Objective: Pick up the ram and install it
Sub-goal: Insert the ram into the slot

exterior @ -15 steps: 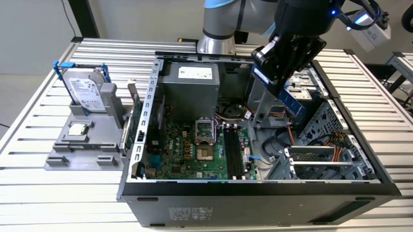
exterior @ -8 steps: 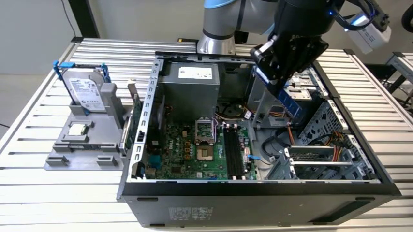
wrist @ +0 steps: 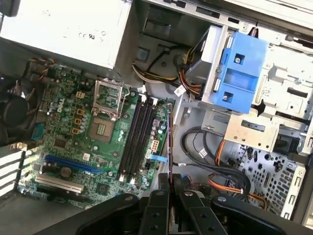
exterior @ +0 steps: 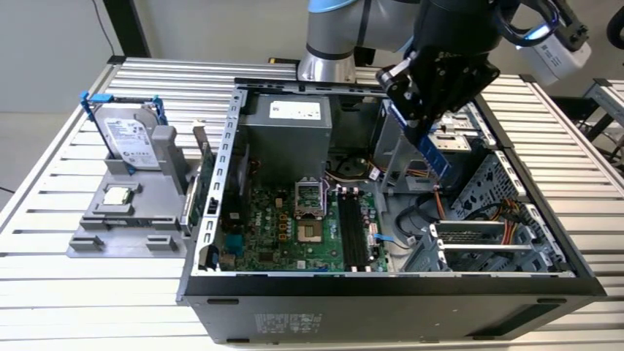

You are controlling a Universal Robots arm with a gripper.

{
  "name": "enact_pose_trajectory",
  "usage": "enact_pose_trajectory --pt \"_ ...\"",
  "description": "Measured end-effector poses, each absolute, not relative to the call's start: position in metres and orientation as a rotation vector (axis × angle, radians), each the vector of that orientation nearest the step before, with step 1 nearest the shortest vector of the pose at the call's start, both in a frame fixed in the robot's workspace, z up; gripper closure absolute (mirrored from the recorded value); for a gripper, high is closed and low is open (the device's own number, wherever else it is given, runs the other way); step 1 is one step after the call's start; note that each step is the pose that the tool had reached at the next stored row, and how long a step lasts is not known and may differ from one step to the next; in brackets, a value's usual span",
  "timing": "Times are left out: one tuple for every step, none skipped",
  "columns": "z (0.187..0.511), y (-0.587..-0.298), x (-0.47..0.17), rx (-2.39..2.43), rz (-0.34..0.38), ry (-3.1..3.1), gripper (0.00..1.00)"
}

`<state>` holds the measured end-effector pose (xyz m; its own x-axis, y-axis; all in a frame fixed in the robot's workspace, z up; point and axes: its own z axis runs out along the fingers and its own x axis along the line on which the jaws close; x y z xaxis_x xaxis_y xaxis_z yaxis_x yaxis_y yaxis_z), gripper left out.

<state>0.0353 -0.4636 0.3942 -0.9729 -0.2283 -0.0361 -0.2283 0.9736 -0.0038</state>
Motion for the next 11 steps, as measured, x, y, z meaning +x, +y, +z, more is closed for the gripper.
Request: enact_pose_trajectory --pt "0.3942 -0.4636 0.0353 -0.338 0.0 3.087 1.0" --pt "0.3942 -0.4636 0.0353 -0.319 0.0 3.089 1.0" --pt "0.3942 -0.4636 0.0353 -0.299 -0.001 3.091 1.0" --pt "0.3942 -0.4636 0.0353 -0.28 -0.001 3.093 1.0" --pt "0.3942 -0.4636 0.0353 -0.26 -0.001 3.094 1.0" --pt "0.3942 -0.4636 0.0353 -0.241 -0.002 3.096 1.0" --pt "0.3942 -0.4636 0.0353 -0.224 -0.002 3.097 1.0" --pt "0.3942 -0.4636 0.0353 -0.205 -0.002 3.099 1.0" --pt "0.3942 -0.4636 0.0353 -0.188 -0.003 3.1 1.0" --pt "0.3942 -0.4636 0.0353 -0.171 -0.003 3.101 1.0" --pt "0.3942 -0.4636 0.0353 -0.162 -0.003 3.101 1.0"
